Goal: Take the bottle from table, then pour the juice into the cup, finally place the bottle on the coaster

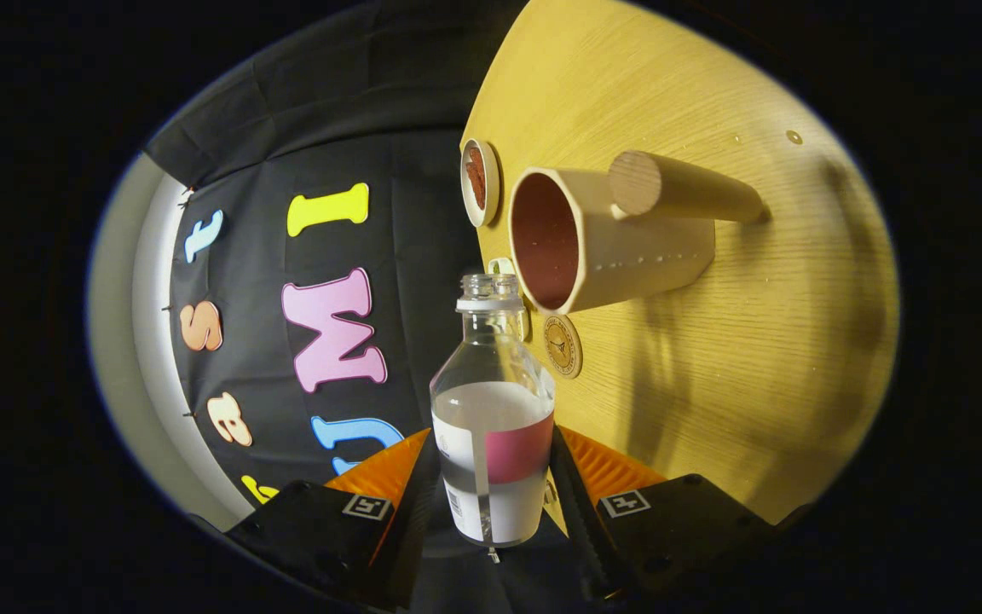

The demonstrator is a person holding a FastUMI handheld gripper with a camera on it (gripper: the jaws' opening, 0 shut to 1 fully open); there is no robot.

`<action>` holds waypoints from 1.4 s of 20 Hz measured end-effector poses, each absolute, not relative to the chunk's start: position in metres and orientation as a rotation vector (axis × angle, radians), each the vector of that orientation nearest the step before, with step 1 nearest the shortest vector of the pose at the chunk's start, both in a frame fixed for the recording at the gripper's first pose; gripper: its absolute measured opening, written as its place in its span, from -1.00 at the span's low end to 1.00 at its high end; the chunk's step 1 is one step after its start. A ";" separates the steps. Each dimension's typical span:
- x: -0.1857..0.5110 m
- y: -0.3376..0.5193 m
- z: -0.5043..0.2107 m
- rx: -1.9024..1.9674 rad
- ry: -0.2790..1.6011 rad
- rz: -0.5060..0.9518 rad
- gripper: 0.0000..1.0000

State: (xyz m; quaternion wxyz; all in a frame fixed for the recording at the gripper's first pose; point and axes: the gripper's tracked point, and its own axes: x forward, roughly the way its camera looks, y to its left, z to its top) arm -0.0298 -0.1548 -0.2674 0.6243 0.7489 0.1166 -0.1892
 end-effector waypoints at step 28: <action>-0.030 -0.169 -0.244 1.962 0.261 -0.406 0.47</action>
